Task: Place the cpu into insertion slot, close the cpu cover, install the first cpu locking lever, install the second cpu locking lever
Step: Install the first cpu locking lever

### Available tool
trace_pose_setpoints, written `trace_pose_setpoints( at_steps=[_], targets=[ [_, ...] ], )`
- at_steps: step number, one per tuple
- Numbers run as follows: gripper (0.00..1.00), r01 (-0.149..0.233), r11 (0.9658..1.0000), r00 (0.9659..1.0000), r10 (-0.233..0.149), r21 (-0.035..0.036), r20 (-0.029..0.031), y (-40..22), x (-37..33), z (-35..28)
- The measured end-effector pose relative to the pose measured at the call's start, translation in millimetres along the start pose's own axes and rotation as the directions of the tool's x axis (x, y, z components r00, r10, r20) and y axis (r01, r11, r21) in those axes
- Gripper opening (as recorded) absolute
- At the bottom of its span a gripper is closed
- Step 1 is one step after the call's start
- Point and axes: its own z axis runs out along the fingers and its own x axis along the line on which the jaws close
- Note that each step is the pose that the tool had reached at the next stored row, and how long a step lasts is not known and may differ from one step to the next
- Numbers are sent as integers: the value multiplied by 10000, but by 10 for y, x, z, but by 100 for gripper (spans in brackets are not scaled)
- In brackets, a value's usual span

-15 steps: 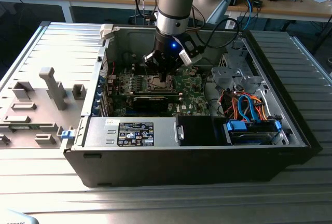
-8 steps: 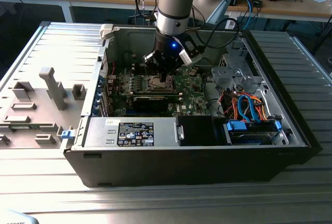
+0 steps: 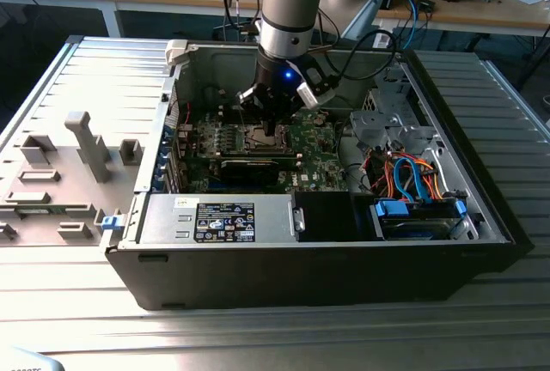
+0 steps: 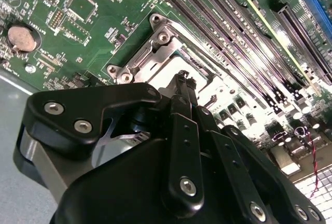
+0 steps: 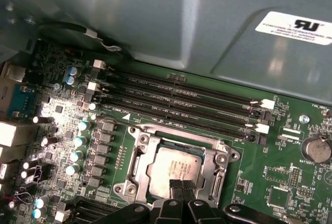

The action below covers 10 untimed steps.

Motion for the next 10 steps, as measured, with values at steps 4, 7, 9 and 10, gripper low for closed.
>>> trace_pose_setpoints(
  at_steps=[4, 7, 9, 10],
  targets=[
    [11, -669, 9977, 9978, 669, 83, -2, 0, 0, 5],
    [11, -1435, 9896, 9897, 1435, 77, 17, 1, 0, 10],
    [11, -1679, 9858, 9858, 1679, 62, 24, 1, 0, 10],
    [11, -2006, 9797, 9797, 2006, 43, 31, 0, 0, 11]
  ],
)
